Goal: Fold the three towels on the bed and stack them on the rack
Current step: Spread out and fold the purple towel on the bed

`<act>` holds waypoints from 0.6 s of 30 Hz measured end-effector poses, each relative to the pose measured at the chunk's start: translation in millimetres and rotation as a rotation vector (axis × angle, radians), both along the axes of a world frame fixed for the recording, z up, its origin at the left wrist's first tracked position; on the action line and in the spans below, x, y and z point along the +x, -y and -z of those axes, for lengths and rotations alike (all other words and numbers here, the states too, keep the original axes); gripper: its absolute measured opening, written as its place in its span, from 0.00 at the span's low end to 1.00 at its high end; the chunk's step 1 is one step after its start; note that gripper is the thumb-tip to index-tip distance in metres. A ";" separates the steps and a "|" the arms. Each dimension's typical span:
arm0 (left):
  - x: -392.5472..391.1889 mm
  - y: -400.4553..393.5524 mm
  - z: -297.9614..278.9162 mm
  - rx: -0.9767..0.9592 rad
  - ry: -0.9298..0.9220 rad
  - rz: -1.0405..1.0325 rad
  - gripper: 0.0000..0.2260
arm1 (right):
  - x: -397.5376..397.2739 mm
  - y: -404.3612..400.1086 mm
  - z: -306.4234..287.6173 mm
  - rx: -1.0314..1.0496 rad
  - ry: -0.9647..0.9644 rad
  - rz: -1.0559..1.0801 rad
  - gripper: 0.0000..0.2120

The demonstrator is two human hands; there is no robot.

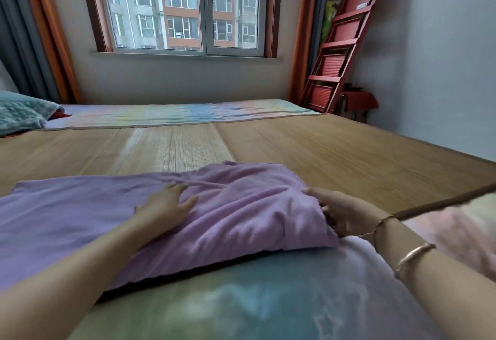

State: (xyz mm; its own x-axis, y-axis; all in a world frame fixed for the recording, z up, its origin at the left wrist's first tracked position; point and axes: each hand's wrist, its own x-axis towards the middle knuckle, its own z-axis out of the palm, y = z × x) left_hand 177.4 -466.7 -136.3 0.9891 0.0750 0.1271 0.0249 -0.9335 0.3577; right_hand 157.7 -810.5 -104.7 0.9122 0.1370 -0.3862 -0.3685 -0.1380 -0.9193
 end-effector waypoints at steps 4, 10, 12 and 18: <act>-23.4 -14.1 7.6 -0.004 -0.028 -0.072 0.53 | -11.4 -11.2 -1.4 -0.279 0.226 0.140 0.13; -38.4 -4.2 8.6 -0.068 -0.088 -0.105 0.51 | -13.8 -0.1 -20.4 -0.778 0.600 0.378 0.17; -38.2 -5.7 11.7 -0.055 -0.116 -0.116 0.54 | -14.5 16.5 -5.3 -1.128 0.460 0.216 0.16; -65.4 12.2 5.1 0.026 -0.146 -0.071 0.33 | -17.5 26.5 24.0 -1.085 0.545 0.252 0.19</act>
